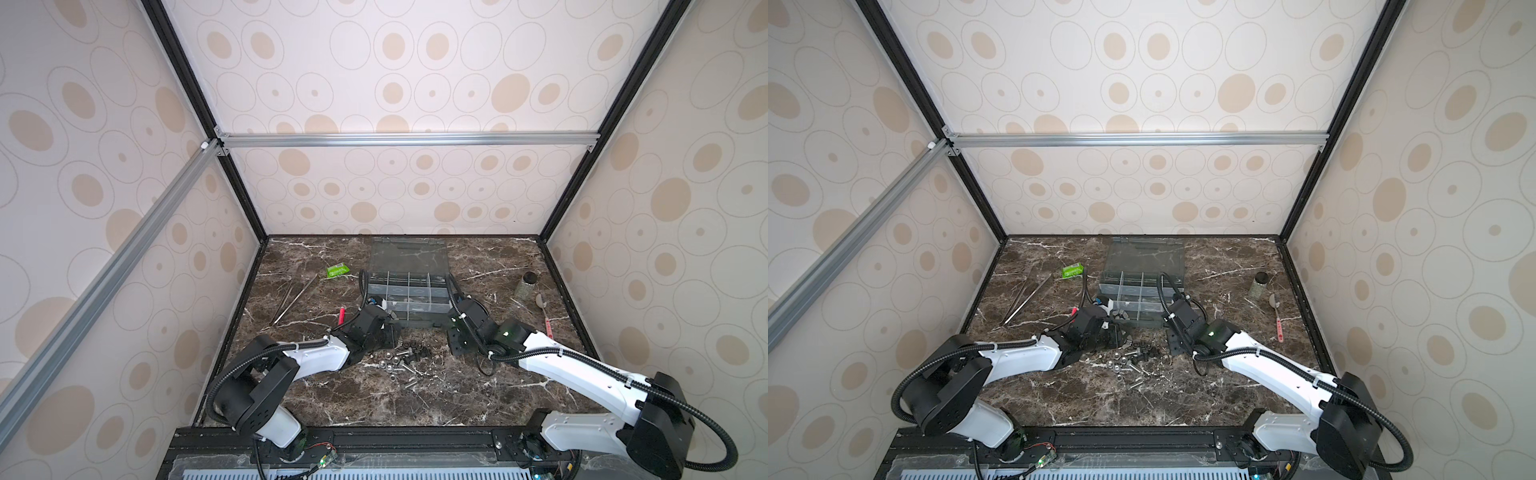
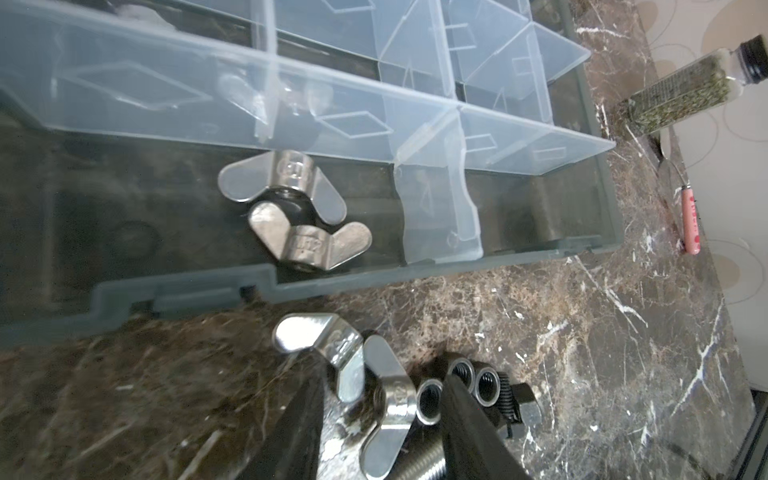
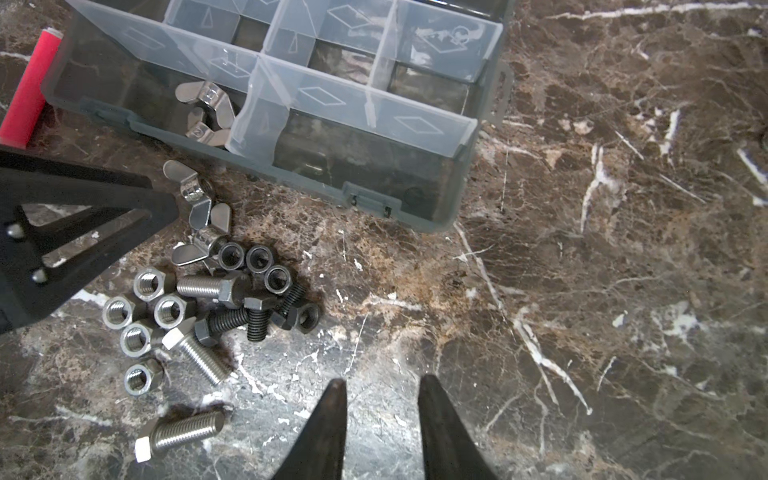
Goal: Sort the screws and nuts into containers
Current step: 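Draw the right gripper back while the left gripper reaches for another wing nut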
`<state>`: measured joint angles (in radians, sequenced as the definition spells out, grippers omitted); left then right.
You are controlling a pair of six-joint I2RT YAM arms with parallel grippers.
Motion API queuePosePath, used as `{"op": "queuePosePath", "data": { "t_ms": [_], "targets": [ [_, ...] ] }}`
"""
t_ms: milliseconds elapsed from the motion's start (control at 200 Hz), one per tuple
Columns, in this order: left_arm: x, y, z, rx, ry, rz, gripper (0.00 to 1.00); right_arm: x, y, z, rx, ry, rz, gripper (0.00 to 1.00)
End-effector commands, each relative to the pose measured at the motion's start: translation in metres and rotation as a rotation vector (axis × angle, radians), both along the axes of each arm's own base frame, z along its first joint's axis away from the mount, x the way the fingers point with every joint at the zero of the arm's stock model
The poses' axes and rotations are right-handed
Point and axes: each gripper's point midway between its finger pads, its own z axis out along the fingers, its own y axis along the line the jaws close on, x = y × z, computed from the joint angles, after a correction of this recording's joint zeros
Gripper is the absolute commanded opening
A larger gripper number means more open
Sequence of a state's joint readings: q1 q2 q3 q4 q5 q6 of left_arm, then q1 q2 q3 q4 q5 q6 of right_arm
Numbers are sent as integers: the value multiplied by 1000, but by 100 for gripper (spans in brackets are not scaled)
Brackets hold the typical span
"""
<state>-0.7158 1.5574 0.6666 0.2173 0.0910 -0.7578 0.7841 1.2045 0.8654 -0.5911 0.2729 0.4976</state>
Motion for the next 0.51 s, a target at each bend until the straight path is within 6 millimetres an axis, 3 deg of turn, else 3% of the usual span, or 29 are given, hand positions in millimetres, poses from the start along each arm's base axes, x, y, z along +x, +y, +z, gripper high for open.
{"op": "queuePosePath", "data": {
  "t_ms": [0, 500],
  "targets": [
    [3, -5, -2, 23, 21, 40, 47, -3, -14, 2, 2, -13, -65, 33],
    [6, 0, -15, 85, 33, 80, 46, -6, -16, -4, 6, -5, -78, 34]
  ]
}}
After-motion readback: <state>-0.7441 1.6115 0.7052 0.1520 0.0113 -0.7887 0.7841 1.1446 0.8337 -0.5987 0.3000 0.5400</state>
